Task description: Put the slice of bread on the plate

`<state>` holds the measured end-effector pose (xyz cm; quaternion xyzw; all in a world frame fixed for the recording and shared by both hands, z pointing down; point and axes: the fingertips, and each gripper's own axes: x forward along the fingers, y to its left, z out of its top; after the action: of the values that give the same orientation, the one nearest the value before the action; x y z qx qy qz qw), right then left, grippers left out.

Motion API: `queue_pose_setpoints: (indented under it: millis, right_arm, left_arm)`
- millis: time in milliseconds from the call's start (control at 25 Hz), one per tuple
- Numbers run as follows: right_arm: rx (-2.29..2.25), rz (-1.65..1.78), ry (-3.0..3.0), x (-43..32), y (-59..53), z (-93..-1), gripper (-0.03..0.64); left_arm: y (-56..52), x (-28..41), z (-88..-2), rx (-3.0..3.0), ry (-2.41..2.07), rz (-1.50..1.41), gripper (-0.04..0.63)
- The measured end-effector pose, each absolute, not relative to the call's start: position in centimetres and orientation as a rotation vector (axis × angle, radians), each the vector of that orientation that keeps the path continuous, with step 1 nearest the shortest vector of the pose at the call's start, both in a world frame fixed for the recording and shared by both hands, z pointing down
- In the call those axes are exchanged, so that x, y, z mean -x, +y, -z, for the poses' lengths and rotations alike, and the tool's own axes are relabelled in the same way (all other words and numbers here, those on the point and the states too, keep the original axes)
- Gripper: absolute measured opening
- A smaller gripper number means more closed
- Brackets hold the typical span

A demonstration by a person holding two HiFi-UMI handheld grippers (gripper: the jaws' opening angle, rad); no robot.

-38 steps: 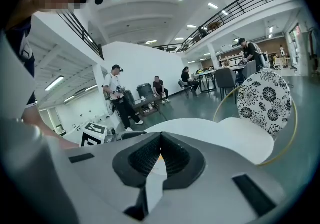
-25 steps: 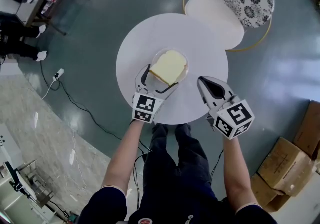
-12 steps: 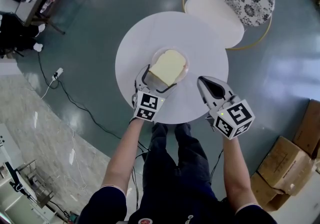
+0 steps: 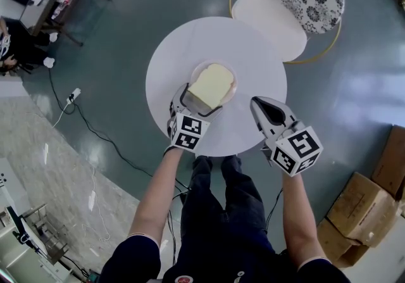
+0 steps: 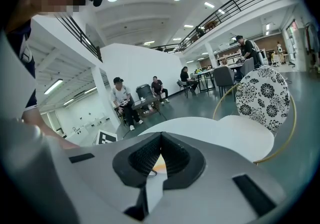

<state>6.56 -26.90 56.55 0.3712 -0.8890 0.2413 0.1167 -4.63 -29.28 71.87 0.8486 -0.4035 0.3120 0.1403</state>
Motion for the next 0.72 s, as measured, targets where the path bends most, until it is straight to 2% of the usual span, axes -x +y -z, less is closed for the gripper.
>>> queue_pose_setpoints:
  millis: [320,600,640,720]
  right_arm:
    - [-1.098,-0.700,-2.616,-6.9,-26.7,-55.8,0.008]
    - [-1.104,-0.668,-2.644,-6.6,-26.8,-53.9,0.008]
    - [-1.106,-0.659,-2.649,-6.5,-26.8,-53.5,0.008]
    - [-1.106,-0.639,-2.664,-6.3,-26.8,-52.6,0.008]
  left_arm:
    - [-28.9,4.8,-71.6,-2.440,-1.157,-0.910,0.586]
    - [-28.2,5.3,-67.5,-2.462,-1.194,-0.804,0.580]
    - [-28.1,5.4,-66.5,-2.472,-1.199,-0.782,0.560]
    - [-27.7,5.8,-64.1,-2.494,-1.227,-0.732,0.454]
